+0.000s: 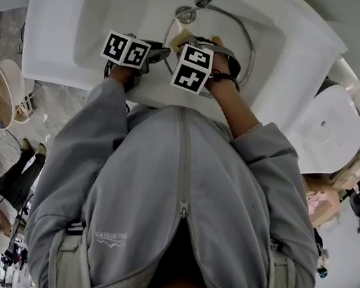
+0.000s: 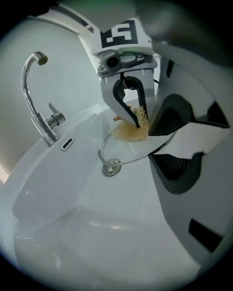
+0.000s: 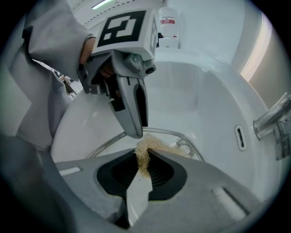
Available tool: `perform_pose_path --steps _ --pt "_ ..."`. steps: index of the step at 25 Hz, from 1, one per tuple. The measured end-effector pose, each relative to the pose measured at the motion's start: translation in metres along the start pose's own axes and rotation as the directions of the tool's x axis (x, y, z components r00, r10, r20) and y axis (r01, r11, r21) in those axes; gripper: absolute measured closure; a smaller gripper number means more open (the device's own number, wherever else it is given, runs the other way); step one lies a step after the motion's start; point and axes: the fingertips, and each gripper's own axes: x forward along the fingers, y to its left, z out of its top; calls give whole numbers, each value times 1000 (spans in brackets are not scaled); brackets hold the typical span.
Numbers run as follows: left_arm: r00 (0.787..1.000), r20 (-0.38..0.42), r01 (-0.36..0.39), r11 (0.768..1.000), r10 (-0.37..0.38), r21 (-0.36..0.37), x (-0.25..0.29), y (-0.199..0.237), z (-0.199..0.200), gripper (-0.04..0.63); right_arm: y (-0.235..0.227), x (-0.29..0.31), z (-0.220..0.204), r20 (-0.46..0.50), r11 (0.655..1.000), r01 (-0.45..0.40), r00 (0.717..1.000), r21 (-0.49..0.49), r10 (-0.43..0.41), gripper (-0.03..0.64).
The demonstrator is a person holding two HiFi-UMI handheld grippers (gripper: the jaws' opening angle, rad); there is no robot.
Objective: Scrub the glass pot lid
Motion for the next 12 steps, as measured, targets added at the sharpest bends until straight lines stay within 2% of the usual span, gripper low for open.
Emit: perform_pose_path --steps 12 --pt "999 11 -40 999 40 23 -2 -3 -2 479 73 -18 -22 46 982 -140 990 125 135 568"
